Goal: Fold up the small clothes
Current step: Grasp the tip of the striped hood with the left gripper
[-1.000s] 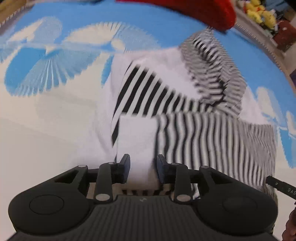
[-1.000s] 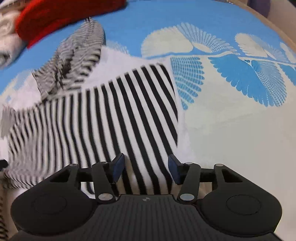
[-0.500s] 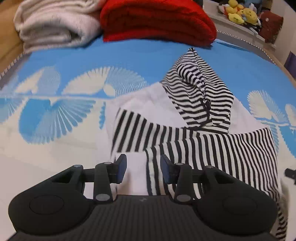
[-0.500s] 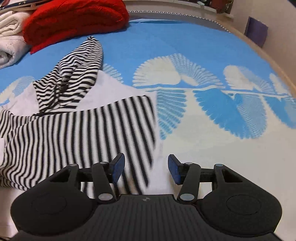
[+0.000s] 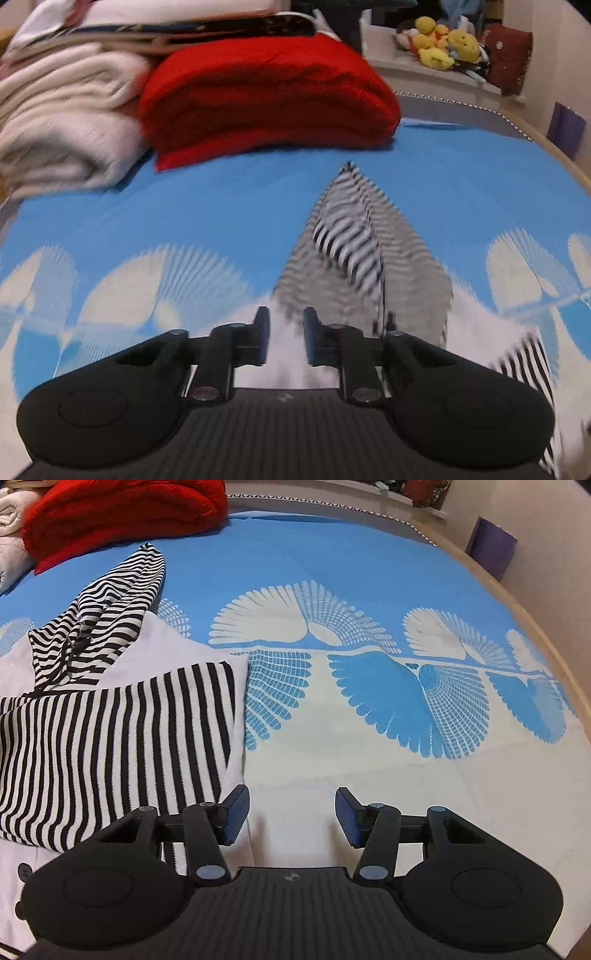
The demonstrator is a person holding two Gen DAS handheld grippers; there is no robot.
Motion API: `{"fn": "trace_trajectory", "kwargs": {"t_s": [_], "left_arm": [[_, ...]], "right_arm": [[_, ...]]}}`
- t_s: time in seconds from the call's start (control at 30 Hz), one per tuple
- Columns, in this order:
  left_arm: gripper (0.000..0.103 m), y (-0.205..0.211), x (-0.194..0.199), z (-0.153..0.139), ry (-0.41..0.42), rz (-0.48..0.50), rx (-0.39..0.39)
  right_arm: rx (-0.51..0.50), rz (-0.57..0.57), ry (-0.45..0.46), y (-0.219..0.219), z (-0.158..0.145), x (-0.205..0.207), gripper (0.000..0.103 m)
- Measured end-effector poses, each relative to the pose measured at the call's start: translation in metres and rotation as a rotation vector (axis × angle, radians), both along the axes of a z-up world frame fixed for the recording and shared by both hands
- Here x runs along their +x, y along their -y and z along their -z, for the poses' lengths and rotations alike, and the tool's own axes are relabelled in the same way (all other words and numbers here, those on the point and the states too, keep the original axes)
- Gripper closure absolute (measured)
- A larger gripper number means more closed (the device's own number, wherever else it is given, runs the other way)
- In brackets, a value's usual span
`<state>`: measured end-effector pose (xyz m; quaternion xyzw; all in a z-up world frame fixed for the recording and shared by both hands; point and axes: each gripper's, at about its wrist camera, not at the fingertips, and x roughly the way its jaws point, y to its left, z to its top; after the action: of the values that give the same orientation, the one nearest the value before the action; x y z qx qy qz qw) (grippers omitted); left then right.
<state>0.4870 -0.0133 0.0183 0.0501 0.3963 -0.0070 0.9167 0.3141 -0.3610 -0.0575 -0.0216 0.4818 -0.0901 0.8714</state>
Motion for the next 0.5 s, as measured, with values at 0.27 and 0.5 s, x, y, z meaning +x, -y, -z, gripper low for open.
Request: {"fn": "trace_trajectory", "kwargs": {"t_s": [0.27, 0.5], "left_arm": [[0.093, 0.034, 0.169, 0.055, -0.012, 0.04, 0.013], [0.091, 0.044, 0.268, 0.107, -0.038, -0.012, 0.002]], "right_arm": [[-0.066, -0.005, -0.032, 0.012, 0.011, 0.005, 0.05], [-0.111, -0.024, -0.056, 0.016, 0.021, 0.006, 0.05]]}}
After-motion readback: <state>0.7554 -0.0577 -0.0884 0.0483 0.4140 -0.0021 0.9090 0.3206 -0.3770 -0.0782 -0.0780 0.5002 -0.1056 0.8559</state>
